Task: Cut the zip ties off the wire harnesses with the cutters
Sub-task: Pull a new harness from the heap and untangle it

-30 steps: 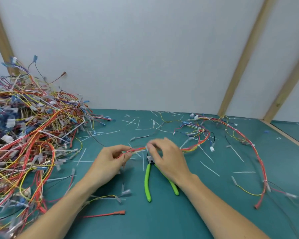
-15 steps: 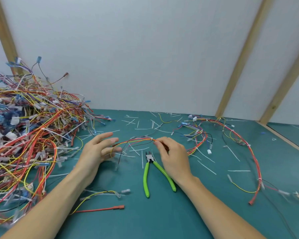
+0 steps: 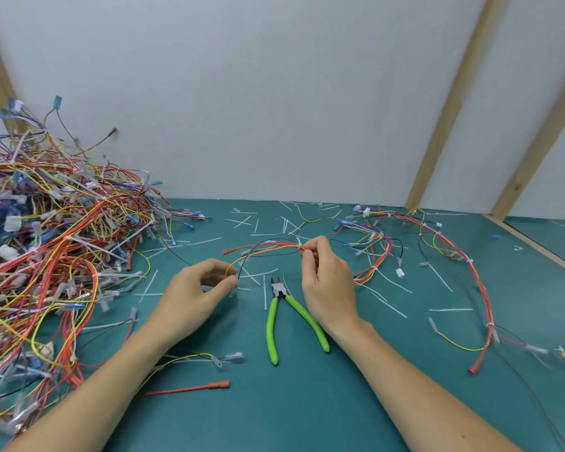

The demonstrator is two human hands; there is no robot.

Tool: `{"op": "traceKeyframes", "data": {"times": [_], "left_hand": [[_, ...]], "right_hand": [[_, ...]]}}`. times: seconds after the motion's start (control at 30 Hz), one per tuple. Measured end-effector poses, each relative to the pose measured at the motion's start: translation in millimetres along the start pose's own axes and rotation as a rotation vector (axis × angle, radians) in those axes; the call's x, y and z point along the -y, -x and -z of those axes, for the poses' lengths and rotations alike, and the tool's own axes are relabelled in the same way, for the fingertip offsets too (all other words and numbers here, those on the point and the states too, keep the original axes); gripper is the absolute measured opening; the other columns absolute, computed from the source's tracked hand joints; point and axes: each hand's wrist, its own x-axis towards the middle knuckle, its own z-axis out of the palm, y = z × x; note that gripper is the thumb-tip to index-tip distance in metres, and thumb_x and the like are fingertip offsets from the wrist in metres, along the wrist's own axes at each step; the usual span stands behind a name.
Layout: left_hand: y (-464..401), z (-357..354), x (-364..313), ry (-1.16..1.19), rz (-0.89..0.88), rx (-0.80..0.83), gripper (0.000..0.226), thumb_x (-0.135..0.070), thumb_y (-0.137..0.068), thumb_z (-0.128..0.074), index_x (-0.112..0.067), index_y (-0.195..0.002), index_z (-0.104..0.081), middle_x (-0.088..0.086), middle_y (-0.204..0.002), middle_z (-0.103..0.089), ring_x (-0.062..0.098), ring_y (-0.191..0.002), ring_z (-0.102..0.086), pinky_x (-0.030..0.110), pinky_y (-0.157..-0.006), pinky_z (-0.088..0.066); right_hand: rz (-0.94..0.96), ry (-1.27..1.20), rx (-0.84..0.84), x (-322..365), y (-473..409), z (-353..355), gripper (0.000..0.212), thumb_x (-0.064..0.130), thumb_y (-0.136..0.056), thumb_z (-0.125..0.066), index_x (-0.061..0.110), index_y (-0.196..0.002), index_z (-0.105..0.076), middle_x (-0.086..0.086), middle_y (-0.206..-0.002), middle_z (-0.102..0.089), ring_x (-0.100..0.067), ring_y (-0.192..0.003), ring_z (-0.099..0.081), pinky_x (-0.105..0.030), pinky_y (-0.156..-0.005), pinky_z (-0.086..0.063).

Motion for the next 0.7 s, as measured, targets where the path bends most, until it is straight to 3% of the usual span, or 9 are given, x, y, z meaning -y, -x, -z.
{"op": "traceKeyframes", "data": {"times": [0.2,0.37,0.5,0.7], "left_hand": [[1.7,1.9,0.7,-0.147,-0.008,0.081,0.019,-0.022,-0.083,-0.082,-0.032,-0.095,-0.071,-0.028,-0.081,-0.066,-0.001,-0.071,-0.059,0.008,-0.066,-0.037],[1.4,2.5,0.2,-0.199,-0.005,0.093,0.015,-0.023,-0.082,-0.082,-0.030,-0.086,-0.069,-0.002,-0.084,-0.064,0.011,-0.079,-0.058,0.022,-0.070,-0.040],[-0.3,2.0,4.0,-0.097,-0.022,0.040,0.021,-0.011,-0.084,-0.079,-0.025,-0.093,-0.067,-0.007,-0.080,-0.073,0.015,-0.076,-0.064,0.018,-0.072,-0.047],[-2.0,-0.1,5.4,-0.049,-0.026,0.027,0.028,-0.013,-0.085,-0.078,-0.027,-0.106,-0.065,-0.011,-0.088,-0.075,0.013,-0.075,-0.063,0.019,-0.074,-0.048]], "right_hand": [[-0.054,-0.022,-0.025,-4.2,0.0,-3.4,0.015,0.017,-0.106,-0.044,0.023,-0.094,-0.050,0.010,-0.058,-0.045,-0.008,-0.057,-0.047,-0.031,-0.054,-0.029],[-0.086,-0.084,-0.064,-6.6,-1.4,-3.1,0.015,0.017,-0.106,-0.046,0.022,-0.094,-0.051,0.008,-0.055,-0.043,-0.011,-0.054,-0.043,-0.034,-0.053,-0.026],[-0.103,-0.111,-0.078,-7.6,-1.0,-4.4,0.014,0.018,-0.106,-0.046,0.021,-0.093,-0.051,0.009,-0.055,-0.042,-0.012,-0.053,-0.041,-0.036,-0.054,-0.026],[-0.034,-0.118,-0.094,-5.4,-2.5,-1.0,0.015,0.015,-0.105,-0.048,0.020,-0.092,-0.052,0.009,-0.053,-0.040,-0.014,-0.051,-0.040,-0.032,-0.053,-0.023]]}}
